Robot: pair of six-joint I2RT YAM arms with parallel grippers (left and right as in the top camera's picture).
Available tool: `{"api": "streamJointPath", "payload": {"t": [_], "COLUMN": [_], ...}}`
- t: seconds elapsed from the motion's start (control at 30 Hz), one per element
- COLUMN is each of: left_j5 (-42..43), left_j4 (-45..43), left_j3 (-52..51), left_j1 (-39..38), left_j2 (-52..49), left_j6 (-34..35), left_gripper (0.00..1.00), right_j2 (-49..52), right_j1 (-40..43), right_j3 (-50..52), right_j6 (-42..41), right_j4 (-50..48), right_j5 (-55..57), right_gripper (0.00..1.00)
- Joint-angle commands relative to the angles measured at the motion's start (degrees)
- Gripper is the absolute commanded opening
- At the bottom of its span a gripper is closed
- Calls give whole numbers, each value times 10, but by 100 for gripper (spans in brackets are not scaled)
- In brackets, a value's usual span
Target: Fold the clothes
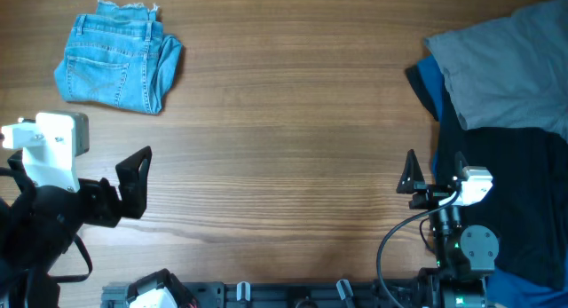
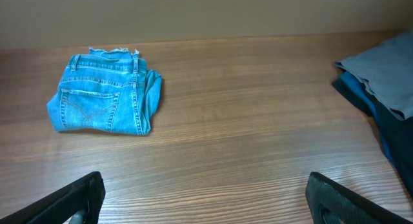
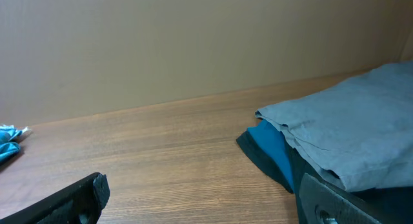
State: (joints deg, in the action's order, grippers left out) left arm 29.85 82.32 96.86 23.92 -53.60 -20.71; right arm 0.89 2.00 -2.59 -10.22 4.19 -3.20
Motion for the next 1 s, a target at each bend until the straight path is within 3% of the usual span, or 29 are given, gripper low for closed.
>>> {"api": "streamJointPath", "payload": {"t": [0.0,0.1,0.23,0.4,0.57,0.83,0.97], "left_j5": [3,-32,-26,-41,-62,-142,-141], "left_j4": [0,-12,-178,-505,-700,-740,-771], "left_j3": [1,-8,-91,-378,-631,-811,-871], "left_j1": [-6,-36,-129,-209,-212,-226,-225], "left_j2": [-7,-9,19,116,250,509,534], "left_j6": [-10,-10,-9,123,202,201,204], "left_gripper": [100,100,100,100,100,100,100], "right_j2": [-5,-5,-5,-5,-5,-5,-5], "right_j1": [3,3,3,3,3,3,3], "right_j3": [4,4,4,4,4,4,4], "right_j6": [-4,-4,-4,-4,-4,-4,-4], "right_j4": [-3,-3,-3,-3,-3,-3,-3], "right_j5": [-1,-1,-1,-1,-1,-1,-1], "right_gripper": [100,100,100,100,100,100,100]}}
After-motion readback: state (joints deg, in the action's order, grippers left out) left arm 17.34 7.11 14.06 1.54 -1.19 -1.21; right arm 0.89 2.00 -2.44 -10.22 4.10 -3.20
